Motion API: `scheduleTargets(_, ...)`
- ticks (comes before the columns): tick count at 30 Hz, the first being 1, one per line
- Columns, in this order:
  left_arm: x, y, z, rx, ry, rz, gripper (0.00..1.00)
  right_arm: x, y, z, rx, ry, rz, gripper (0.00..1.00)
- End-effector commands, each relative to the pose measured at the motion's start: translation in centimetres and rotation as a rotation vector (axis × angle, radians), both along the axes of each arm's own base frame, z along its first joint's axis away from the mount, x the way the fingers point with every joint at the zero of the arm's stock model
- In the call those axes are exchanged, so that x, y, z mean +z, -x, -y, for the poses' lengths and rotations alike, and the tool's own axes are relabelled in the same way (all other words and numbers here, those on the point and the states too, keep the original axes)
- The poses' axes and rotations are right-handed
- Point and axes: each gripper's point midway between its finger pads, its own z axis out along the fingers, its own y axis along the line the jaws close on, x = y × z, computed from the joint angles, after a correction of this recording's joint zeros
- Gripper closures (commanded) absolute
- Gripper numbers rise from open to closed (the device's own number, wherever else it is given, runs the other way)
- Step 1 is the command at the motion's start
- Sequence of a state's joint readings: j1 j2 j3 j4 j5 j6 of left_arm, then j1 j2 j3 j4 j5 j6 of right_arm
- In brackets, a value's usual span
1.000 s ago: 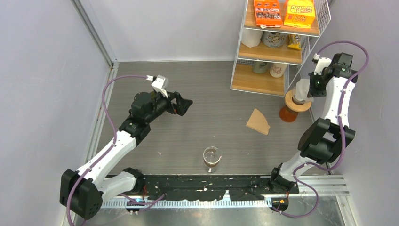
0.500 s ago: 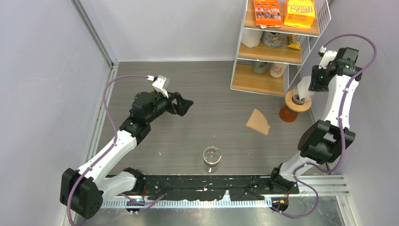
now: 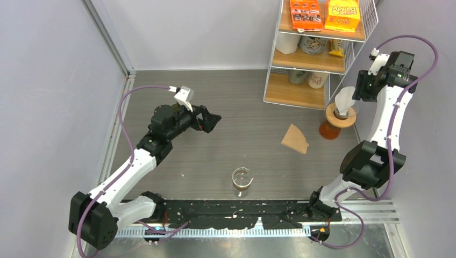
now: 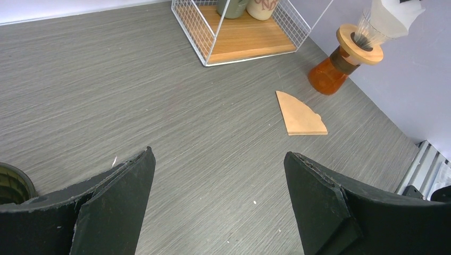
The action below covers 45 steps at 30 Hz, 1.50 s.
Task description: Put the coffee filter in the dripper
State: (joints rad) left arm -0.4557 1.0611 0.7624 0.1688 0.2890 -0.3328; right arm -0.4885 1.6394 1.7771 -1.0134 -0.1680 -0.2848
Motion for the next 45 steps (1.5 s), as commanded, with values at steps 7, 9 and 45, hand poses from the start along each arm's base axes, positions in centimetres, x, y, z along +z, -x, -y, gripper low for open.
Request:
scheduleTargets(7,2.1,-0.1,0.4,-0.028,0.037,0.066,0.0,9.5,-0.1,-4.9,0.088,-0.024,0.296,0.52)
scheduleTargets(9,2.1,0.0,0.5,-0.03,0.039,0.066,0.0,9.8,-0.2,-6.0,0.102,-0.02,0.299,0.53)
scheduleTargets(45,1.8,-0.3,0.1,0.001,0.037,0.051,0.0,-2.2,0.8,-1.8,-0.421,0.084,-0.045,0.77)
